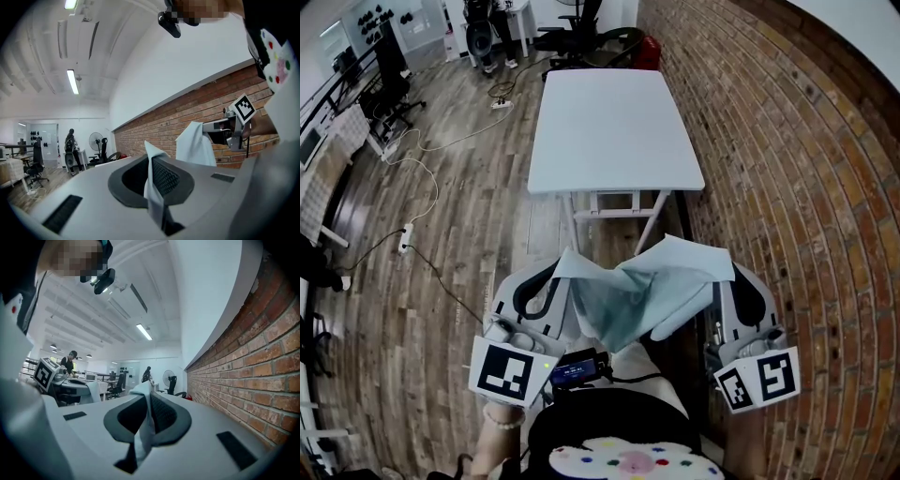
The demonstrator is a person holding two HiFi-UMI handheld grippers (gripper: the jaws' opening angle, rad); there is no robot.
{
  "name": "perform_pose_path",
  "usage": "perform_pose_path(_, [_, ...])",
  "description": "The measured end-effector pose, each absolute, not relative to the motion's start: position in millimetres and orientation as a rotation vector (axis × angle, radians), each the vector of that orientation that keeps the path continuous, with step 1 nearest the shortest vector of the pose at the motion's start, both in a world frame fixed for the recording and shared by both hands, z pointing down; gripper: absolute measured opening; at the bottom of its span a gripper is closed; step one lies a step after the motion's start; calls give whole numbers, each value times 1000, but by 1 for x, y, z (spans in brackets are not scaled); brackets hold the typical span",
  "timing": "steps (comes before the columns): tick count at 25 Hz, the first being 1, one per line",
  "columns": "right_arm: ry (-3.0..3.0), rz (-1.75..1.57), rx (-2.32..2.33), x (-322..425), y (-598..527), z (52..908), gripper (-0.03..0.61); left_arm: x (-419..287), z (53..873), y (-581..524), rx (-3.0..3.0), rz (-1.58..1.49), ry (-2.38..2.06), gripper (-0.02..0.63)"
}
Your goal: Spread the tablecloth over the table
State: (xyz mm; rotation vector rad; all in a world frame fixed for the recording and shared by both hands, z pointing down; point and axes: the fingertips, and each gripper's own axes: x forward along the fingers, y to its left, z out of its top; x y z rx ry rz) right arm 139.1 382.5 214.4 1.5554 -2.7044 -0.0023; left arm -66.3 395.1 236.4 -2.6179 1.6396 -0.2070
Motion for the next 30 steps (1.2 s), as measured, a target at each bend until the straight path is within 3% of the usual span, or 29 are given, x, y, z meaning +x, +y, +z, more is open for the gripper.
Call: perform_pose_path(30, [-2725, 120, 1312, 160, 112, 265, 38, -52, 273, 151, -2540, -385, 1866, 14])
